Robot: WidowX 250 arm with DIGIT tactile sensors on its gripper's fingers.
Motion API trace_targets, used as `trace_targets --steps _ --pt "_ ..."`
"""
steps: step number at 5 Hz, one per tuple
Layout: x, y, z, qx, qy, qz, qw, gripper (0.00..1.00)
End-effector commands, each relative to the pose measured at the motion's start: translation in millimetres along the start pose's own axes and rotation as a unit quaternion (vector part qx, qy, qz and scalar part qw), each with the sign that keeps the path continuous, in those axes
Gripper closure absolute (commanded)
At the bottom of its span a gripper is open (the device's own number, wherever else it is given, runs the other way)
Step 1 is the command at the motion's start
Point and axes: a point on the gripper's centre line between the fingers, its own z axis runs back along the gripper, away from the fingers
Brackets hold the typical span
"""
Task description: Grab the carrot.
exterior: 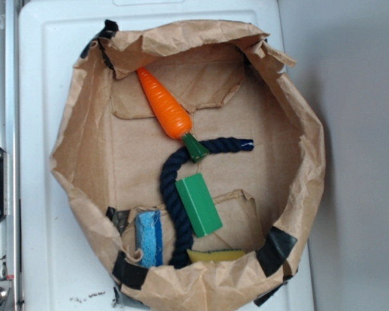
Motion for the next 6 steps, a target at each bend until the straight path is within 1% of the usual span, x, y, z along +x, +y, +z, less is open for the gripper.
trace_targets --steps 1,2,3,4,6 --pt "0 0 0 0.0 0.0 0.0 1.0 0.0" --pt "32 6 -8 0.009 0.023 -0.016 1.0 0.0" --pt "67 12 -24 0.014 0.022 -0.035 0.999 0.0" --pt "99 19 -38 0.003 0.012 -0.099 0.995 0.0" --pt "99 19 -38 0.003 0.012 -0.099 0.995 0.0"
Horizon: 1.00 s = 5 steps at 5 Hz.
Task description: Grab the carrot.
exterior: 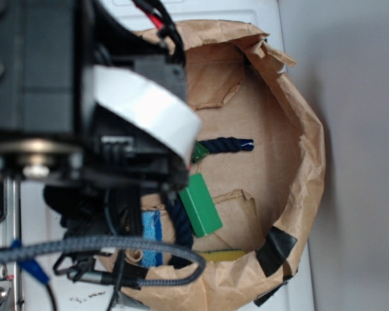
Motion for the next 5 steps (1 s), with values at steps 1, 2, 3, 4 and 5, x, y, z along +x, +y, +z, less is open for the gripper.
trace_targets --steps 1,2,3,4,5 --pt "5 3 14 0.006 -0.028 0.006 1.0 0.0" --pt "5 3 14 0.006 -0.028 0.006 1.0 0.0" --pt "19 2 -17 0.014 -0.028 -0.017 0.999 0.0" --pt "30 10 -41 0.018 -0.019 -0.048 0.999 0.0" --pt "34 22 -52 -0.015 0.0 -0.085 0.996 0.0"
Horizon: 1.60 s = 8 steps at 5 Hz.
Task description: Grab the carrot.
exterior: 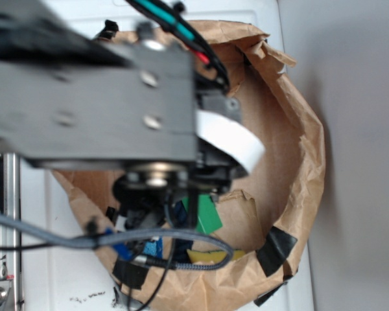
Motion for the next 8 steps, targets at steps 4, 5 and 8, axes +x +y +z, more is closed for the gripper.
trace_targets --steps 4,5,8 --pt "-27 38 -13 -0.044 -0.034 -0.139 0.989 0.0" --pt "-27 38 -13 -0.044 -0.034 -0.139 0.989 0.0" --pt "-20 40 -29 -0.04 -0.079 -0.145 0.986 0.0"
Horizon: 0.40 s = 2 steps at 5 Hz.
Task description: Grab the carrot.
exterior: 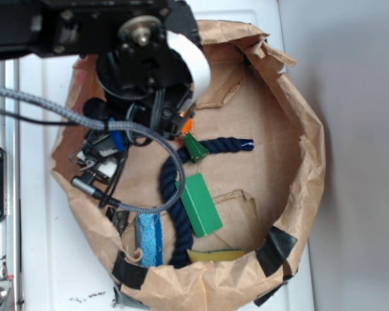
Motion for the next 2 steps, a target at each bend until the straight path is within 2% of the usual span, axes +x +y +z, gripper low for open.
trace_targets --steps 1,2 --pt "13 16 -12 0.042 -0.085 -0.033 0.995 0.0" --pt "16 27 -19 0.04 -0.084 -0.036 0.995 0.0"
